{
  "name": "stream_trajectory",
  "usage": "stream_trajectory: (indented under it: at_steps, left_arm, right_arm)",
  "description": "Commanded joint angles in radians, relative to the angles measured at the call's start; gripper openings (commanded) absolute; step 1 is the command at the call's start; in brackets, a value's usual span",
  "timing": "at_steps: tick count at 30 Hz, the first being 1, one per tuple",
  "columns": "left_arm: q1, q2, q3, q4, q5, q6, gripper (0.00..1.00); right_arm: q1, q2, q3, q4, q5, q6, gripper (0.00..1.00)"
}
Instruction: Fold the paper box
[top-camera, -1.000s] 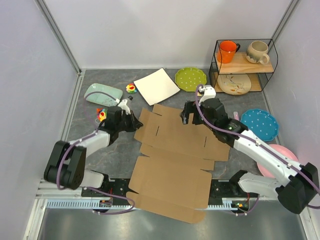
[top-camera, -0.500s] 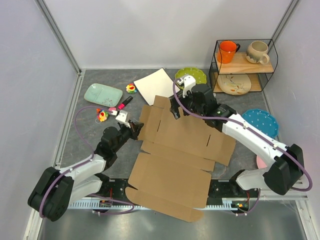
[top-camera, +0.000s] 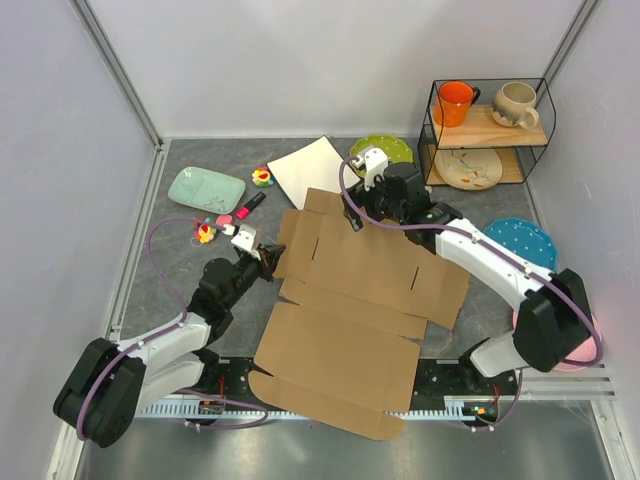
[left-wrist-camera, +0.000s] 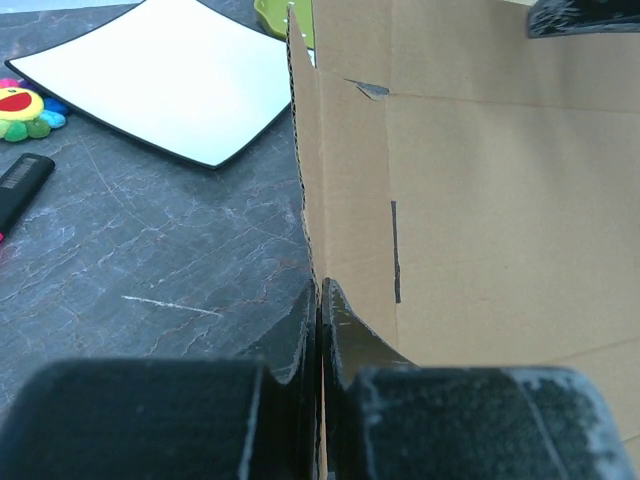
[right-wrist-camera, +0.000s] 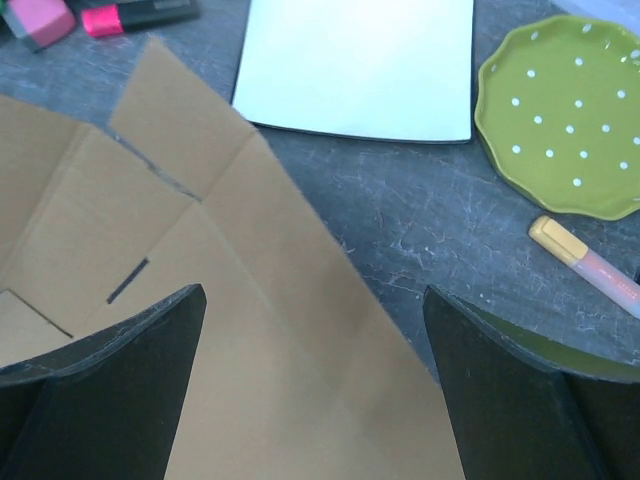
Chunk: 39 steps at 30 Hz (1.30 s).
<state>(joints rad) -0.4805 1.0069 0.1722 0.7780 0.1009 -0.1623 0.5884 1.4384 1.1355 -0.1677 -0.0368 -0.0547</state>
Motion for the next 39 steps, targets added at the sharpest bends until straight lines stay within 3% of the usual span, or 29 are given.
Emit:
stream_trajectory:
  at_steps: [1, 4, 9, 18, 25, 31, 39]
  left_arm:
    - [-0.01, -0.027, -0.011, 0.061, -0.049, 0.06, 0.02]
    - [-0.017, -0.036, -0.013, 0.053, -0.059, 0.066, 0.02]
    - [-0.024, -0.044, -0.014, 0.044, -0.078, 0.073, 0.02]
    - [-0.027, -0.034, -0.007, 0.04, -0.087, 0.076, 0.02]
    - [-0.032, -0.034, -0.003, 0.032, -0.087, 0.064, 0.02]
    - [-0.038, -0.05, -0.002, 0.024, -0.09, 0.06, 0.02]
    - [-0.046, -0.042, 0.001, 0.018, -0.083, 0.038, 0.02]
  right_arm:
    - [-0.099, 0.05, 0.011, 0.121, -0.092, 0.019, 0.98]
    - [-0.215, 0.068, -0.019, 0.221, -0.286, 0.137, 0.98]
    - [-0.266, 0.108, -0.016, 0.278, -0.438, 0.203, 0.98]
    - [-0.262, 0.125, -0.085, 0.3, -0.502, 0.208, 0.95]
    - [-0.22, 0.132, -0.097, 0.252, -0.466, 0.156, 0.92]
    - [-0.188, 0.162, -0.109, 0.226, -0.426, 0.136, 0.81]
    - [-0.138, 0.174, -0.094, 0.172, -0.336, 0.079, 0.53]
